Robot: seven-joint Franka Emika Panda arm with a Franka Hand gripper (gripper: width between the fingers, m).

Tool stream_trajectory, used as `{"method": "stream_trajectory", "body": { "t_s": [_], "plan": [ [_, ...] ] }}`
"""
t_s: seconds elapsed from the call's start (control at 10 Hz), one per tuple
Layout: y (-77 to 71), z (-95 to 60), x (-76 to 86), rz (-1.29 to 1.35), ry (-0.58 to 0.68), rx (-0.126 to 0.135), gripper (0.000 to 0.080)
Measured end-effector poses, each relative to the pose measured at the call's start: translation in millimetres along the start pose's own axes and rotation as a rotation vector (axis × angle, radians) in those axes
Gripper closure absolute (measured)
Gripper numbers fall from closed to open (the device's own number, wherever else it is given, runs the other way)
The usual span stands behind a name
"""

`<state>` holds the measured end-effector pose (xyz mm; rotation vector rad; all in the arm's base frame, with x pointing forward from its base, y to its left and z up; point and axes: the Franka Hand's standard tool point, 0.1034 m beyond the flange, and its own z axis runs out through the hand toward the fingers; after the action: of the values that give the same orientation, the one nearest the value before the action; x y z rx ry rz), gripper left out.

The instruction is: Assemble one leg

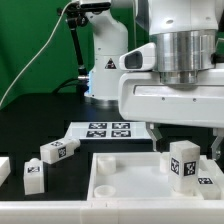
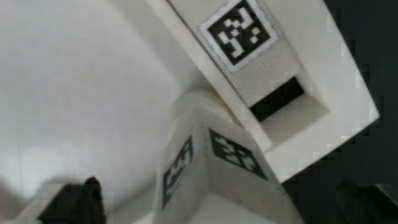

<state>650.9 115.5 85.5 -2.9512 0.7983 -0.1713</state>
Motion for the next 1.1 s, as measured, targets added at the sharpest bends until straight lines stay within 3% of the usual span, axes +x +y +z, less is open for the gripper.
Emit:
{"method": "stream_trajectory", "body": {
  "t_s": [0.6,0.7,0.8,0.9,1.0,1.1],
  "plan": [
    [2.2,-0.5,3.1,-0.524,0.009,-0.001,0.0150],
    [1.4,-0.6,2.7,-0.551,0.011,-0.005,0.0264],
    [1.8,-0.4,2.9,-0.552,0.011,-0.005,0.0264],
    [2.0,-0.3,3.1,-0.551,0.011,-0.005,0.0439],
    [2.0,-0.4,3.1,-0.551,0.011,-0.005,0.0518],
    [2.0,-0.4,3.1,-0.541,0.011,-0.005,0.0518]
  ]
}}
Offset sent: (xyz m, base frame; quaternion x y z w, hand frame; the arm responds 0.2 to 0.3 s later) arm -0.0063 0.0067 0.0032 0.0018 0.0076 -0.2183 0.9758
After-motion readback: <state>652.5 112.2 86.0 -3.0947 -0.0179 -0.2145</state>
